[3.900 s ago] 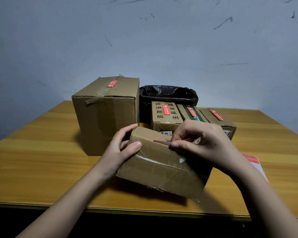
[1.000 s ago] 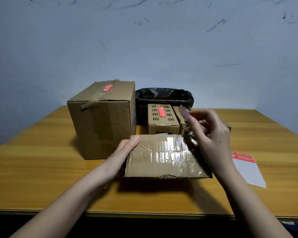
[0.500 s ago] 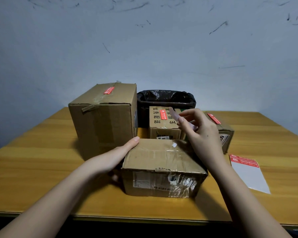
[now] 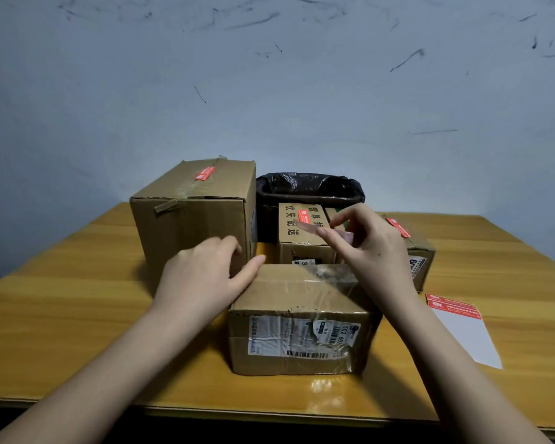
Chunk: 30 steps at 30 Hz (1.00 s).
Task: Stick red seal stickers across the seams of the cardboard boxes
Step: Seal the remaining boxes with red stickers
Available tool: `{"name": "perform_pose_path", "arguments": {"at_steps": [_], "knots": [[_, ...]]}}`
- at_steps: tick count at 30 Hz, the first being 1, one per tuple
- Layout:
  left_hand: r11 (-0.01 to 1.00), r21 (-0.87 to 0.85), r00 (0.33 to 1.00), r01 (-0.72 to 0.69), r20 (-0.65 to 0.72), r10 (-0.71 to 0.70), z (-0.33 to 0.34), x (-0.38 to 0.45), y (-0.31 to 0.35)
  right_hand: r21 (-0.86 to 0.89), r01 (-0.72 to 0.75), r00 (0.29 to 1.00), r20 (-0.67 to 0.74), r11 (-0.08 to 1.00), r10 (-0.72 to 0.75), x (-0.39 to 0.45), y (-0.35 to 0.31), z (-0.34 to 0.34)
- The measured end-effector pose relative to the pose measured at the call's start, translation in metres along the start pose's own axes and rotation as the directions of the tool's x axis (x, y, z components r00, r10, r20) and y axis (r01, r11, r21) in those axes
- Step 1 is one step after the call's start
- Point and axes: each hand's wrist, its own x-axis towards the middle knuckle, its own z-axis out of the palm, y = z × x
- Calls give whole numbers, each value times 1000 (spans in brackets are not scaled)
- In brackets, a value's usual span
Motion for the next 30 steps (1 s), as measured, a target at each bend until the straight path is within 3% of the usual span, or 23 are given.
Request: {"name": "perform_pose_path", "arguments": {"at_steps": [2, 4, 6, 9, 11, 14, 20, 24, 30], "knots": [[992, -66, 978, -110, -183, 97, -10, 1, 7, -33, -8, 999, -35, 999, 7, 1, -3, -1], [944, -296, 971, -146, -227, 79, -18, 8, 13, -66, -10, 998, -70, 998, 5, 3, -7, -2], [808, -584, 991, -78, -134, -1, -23, 21, 20, -81, 7, 996, -90, 997, -14, 7, -11, -3], [478, -872, 994, 108, 106, -32, -35, 46, 31, -91, 59, 992, -104, 994, -68, 14, -16, -6], [353, -902, 963, 248, 268, 8, -45, 58, 37, -102, 83, 991, -98, 991, -93, 20, -19, -7], [301, -886, 920, 352, 387, 63, -51, 77, 45, -99, 109, 989, -88, 989, -117, 32, -21, -8], [192, -889, 897, 415, 435, 74, -52, 111, 56, -51, 78, 995, -62, 996, -81, 62, -12, -9], [178, -890, 900, 420, 434, 48, -50, 131, 66, -17, 52, 998, -26, 998, -52, 80, 2, -8], [158, -903, 914, 400, 405, -2, -37, 160, 79, 196, -88, 996, 35, 977, 83, 102, 21, -4]]}}
